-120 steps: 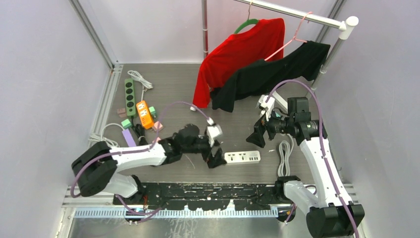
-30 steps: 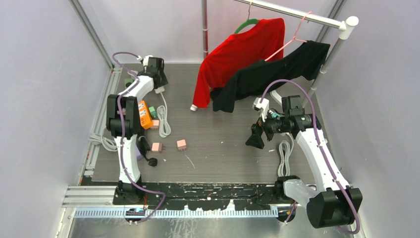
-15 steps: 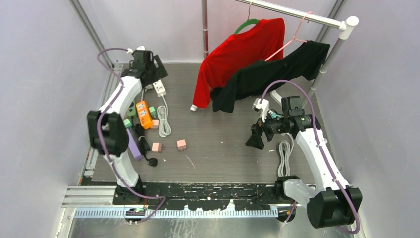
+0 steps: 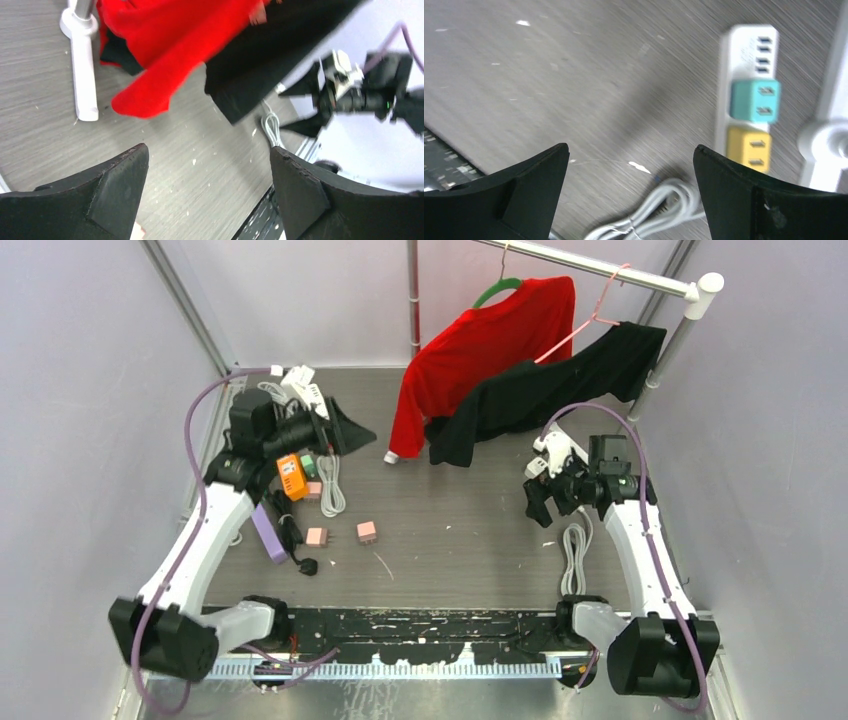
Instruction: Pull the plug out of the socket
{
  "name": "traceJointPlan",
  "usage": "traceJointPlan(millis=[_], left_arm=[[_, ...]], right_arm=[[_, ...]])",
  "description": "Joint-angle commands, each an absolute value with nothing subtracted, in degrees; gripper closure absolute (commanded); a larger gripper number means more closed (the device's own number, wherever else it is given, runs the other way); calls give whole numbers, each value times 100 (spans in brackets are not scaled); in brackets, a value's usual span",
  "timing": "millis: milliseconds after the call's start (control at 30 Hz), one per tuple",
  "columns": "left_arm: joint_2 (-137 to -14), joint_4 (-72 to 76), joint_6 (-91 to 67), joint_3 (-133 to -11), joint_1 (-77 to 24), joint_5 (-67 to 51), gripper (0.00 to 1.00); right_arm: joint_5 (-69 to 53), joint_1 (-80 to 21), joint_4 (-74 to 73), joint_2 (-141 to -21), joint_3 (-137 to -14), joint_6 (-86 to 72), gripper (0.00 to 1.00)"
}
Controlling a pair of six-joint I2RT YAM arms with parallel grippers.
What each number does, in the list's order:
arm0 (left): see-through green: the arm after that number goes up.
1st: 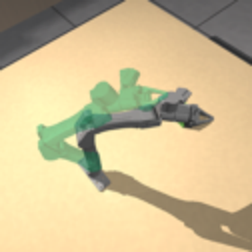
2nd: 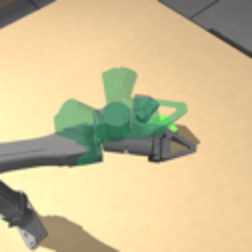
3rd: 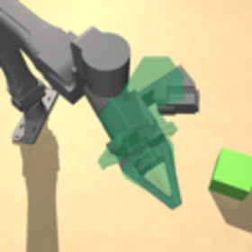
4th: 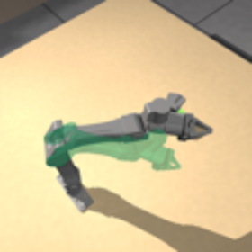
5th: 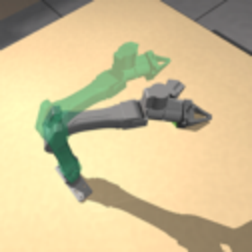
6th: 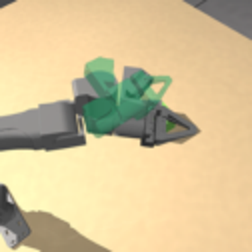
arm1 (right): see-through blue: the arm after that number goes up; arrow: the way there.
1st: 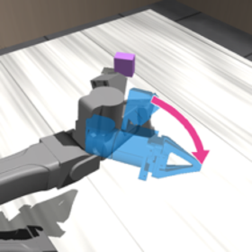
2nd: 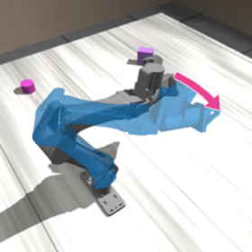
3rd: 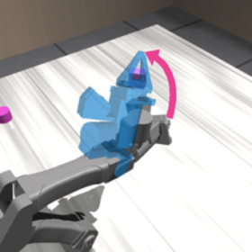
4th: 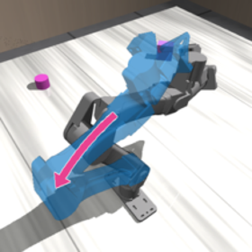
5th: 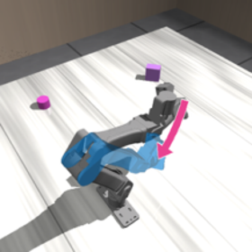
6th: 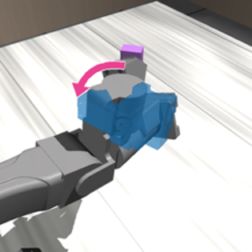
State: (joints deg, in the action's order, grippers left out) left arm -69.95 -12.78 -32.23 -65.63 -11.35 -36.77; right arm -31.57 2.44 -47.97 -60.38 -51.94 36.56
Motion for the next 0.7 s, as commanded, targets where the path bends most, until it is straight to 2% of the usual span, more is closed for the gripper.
traceJointPlan(millis=[0, 133, 267, 467, 667], left_arm=[[-5840, -1545, -2103, -5674, -1362, -3764, 8], [-5005, -1570, -1528, -4892, -1658, -2998, 7], [-4606, -1887, -1243, -5001, -1798, -2830, 6], [-4194, -1847, -1258, -4914, -1799, -2830, 7], [-4109, -1848, -1245, -4895, -1936, -2828, 7]], right_arm=[[-1753, 616, -3960, -6125, -4959, 3485, 0], [-1156, 757, -3543, -6367, -4800, 3411, 0], [-438, 814, -3034, -6702, -4730, 3248, 0], [-96, 889, -2712, -7464, -4880, 3180, 0], [-599, 1036, -2861, -8273, -5375, 3129, 0]])
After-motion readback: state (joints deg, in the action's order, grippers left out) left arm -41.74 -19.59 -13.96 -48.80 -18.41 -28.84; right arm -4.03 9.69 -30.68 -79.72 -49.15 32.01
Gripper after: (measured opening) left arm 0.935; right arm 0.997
